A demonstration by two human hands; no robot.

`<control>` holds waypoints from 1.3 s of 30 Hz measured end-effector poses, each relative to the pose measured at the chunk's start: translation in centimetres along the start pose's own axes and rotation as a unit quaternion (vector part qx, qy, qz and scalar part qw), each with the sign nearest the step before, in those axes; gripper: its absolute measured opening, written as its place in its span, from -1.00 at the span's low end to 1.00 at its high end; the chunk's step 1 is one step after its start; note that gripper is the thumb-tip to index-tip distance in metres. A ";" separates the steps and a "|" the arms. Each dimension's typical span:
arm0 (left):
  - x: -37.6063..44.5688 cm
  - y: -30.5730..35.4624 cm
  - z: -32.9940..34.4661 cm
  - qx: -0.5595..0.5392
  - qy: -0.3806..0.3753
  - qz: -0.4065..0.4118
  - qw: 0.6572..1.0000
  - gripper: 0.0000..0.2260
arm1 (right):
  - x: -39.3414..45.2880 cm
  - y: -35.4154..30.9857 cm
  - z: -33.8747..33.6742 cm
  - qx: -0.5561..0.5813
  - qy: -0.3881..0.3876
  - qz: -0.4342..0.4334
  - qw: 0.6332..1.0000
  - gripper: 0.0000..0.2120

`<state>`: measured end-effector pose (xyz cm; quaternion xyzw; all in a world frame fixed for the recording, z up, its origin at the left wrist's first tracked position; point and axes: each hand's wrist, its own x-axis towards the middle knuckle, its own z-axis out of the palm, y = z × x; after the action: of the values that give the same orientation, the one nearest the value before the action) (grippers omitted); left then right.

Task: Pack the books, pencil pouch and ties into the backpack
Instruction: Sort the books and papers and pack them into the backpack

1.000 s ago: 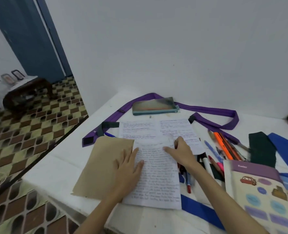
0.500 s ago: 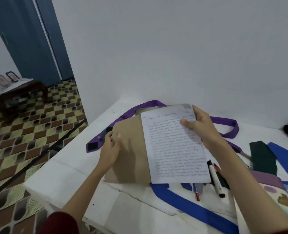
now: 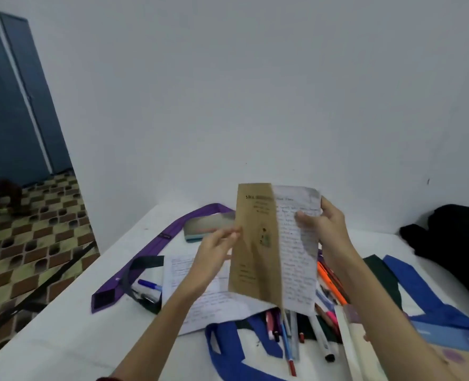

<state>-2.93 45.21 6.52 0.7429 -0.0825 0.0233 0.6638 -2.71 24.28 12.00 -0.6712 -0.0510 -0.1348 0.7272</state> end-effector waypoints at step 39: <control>-1.8 2.7 57.5 0.504 -0.332 0.352 0.715 -0.45 | -10.7 -6.7 -62.0 0.017 0.371 0.100 0.923 -0.81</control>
<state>-9.41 -11.83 2.12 0.8447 -0.5294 0.0448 0.0646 -21.33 -36.17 9.86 -0.5619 0.2878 -0.3000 0.7151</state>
